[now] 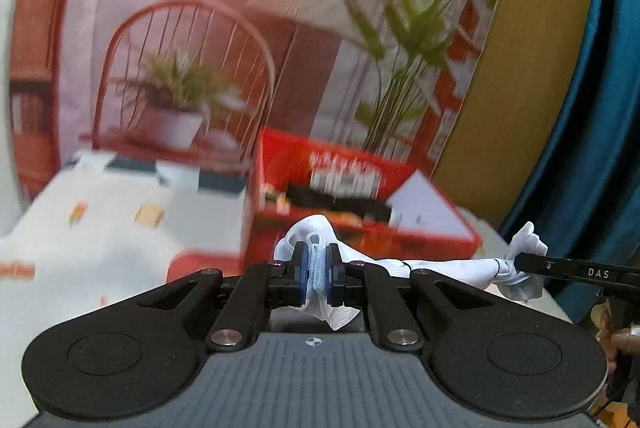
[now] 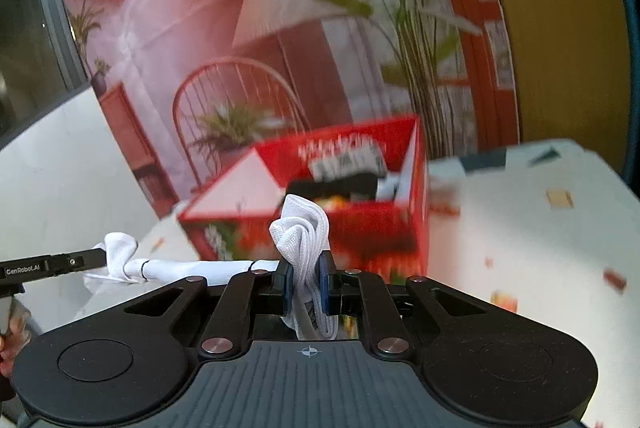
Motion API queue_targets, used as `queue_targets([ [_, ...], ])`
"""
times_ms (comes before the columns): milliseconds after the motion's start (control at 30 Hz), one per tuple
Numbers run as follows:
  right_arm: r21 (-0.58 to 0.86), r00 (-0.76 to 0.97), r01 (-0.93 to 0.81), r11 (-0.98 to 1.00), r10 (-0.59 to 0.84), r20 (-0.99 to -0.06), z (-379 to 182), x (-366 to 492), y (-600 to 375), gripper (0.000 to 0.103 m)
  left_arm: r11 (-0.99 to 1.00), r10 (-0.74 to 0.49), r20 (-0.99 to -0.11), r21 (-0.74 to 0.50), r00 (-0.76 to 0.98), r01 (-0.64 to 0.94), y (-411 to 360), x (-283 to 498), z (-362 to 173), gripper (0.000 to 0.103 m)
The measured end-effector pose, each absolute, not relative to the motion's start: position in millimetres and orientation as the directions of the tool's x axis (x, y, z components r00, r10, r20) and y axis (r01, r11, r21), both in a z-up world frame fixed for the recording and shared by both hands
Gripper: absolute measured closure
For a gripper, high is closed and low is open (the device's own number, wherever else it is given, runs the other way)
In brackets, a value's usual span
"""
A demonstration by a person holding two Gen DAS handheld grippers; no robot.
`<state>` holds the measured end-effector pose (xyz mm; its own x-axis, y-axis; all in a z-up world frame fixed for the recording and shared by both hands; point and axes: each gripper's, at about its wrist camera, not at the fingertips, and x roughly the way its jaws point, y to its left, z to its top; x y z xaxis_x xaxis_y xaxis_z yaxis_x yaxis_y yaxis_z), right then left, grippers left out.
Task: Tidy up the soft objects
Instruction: 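Lift the white cloth with both tools and carry it over the red box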
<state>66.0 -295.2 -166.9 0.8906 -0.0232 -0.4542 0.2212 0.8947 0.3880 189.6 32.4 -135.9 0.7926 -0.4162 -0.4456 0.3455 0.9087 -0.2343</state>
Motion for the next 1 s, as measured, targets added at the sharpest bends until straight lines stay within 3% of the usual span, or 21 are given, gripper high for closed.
queue_targets([
  [133, 0.363, 0.904, 0.223, 0.904, -0.052, -0.425, -146, 90, -315, 0.092, 0.912, -0.410, -0.412, -0.186, 0.814, 0.366, 13, 217, -117, 0.093],
  [300, 0.322, 0.898, 0.238, 0.916, -0.082, -0.432, -134, 129, -336, 0.092, 0.915, -0.404, -0.434, -0.165, 0.806, 0.369, -5, 256, -111, 0.093],
  [667, 0.247, 0.823, 0.244, 0.938, -0.066, -0.564, -159, 204, -356, 0.092, 0.910, -0.380, -0.581, -0.098, 0.720, 0.402, -27, 326, -142, 0.093],
  [1000, 0.161, 0.753, 0.190, 0.968, -0.039, -0.657, -185, 235, -353, 0.092, 0.891, -0.388, -0.657, -0.087, 0.646, 0.446, -37, 356, -165, 0.093],
])
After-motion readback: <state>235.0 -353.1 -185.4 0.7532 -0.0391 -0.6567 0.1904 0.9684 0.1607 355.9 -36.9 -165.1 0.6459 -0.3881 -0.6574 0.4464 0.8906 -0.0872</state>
